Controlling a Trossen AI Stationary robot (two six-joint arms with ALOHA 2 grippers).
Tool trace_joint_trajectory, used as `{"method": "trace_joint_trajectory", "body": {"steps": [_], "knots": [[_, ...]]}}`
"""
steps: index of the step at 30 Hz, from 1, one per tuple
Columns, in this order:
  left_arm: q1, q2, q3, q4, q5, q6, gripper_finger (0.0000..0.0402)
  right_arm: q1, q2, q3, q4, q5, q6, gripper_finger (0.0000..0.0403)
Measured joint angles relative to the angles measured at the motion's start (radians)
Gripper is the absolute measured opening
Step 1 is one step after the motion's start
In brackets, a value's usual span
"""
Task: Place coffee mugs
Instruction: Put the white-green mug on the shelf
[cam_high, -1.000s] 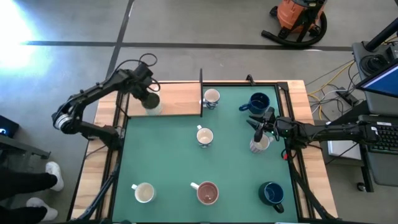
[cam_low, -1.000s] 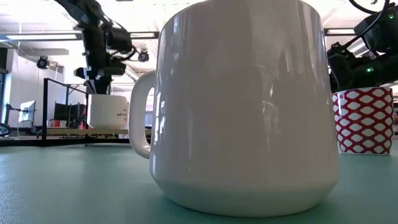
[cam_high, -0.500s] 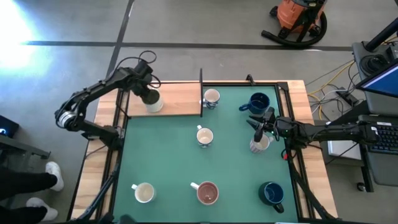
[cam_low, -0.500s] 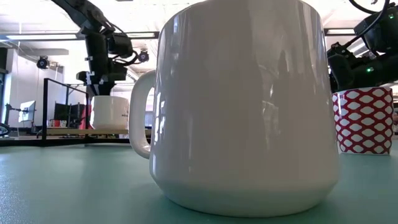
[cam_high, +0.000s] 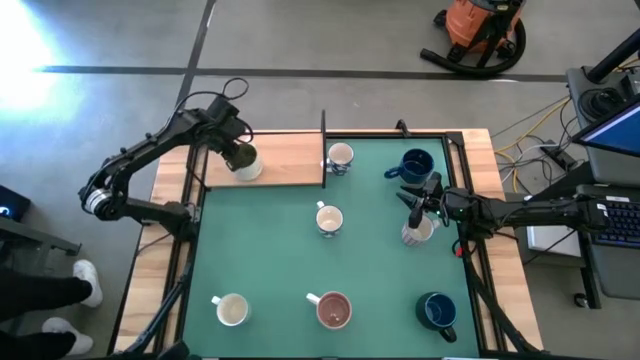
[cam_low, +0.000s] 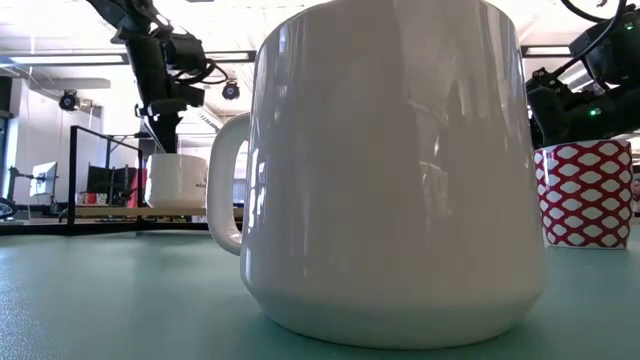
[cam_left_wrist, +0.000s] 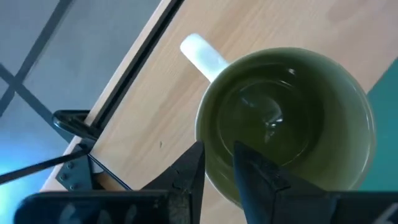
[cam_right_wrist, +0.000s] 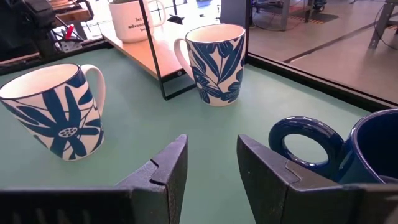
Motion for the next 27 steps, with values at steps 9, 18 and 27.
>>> {"method": "trace_joint_trajectory", "body": {"steps": [9, 18, 27], "knots": [[0.001, 0.029, 0.000, 0.035, -0.059, -0.043, 0.0066, 0.000, 0.000, 0.000, 0.000, 0.000, 0.000, 0.0128], [0.001, 0.120, 0.000, 0.048, -0.059, -0.049, 0.0066, 0.000, 0.000, 0.000, 0.000, 0.000, -0.001, 0.0128], [0.028, 0.134, 0.002, 0.048, -0.041, -0.070, 0.0010, 0.000, 0.000, 0.000, 0.000, 0.000, -0.001, 0.0128]]}}
